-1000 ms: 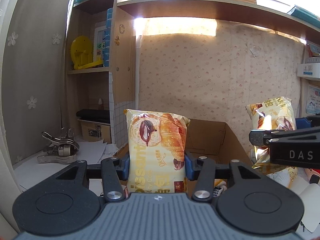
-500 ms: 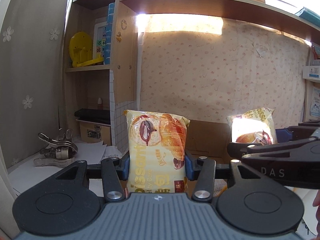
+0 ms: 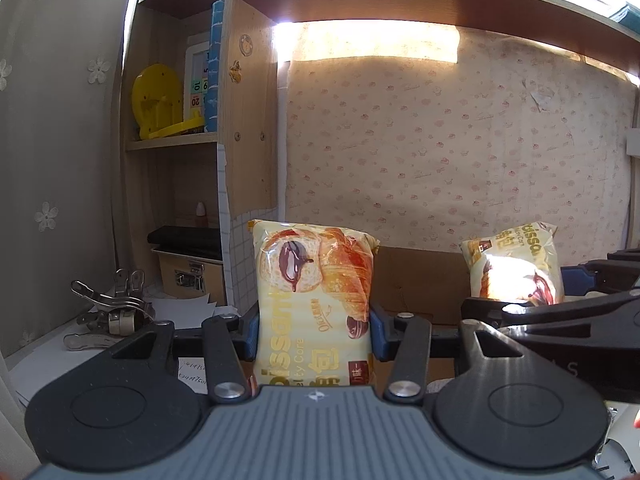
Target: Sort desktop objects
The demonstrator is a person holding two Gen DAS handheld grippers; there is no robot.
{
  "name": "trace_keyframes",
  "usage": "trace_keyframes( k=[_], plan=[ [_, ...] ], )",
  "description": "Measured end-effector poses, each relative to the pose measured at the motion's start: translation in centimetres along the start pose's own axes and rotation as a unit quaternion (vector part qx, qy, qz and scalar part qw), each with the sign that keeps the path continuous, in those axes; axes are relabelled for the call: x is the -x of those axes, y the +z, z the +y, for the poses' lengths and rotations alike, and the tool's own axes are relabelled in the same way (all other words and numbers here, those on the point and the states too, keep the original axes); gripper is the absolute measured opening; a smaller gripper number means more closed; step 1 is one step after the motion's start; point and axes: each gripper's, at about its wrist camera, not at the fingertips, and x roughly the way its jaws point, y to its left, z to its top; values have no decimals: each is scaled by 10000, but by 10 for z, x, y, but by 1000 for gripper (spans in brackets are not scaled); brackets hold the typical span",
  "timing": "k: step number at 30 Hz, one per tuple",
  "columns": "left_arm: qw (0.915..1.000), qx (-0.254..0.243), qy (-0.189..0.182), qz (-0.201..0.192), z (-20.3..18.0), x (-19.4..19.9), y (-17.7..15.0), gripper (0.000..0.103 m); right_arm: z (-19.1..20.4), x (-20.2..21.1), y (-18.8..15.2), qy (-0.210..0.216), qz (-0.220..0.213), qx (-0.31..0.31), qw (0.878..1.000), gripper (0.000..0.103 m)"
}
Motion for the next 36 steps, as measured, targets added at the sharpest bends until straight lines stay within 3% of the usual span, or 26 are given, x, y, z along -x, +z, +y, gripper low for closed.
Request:
trace_keyframes(
  k=[25, 36],
  plan=[
    [9996, -150, 92, 240, 3, -25, 2, 52, -3, -41, 7, -36, 239, 0, 9997, 59],
    [9993, -152, 69, 321, -4, -30, 0, 54, -16, -33, 6, -75, 77, -227, 9997, 64]
  ],
)
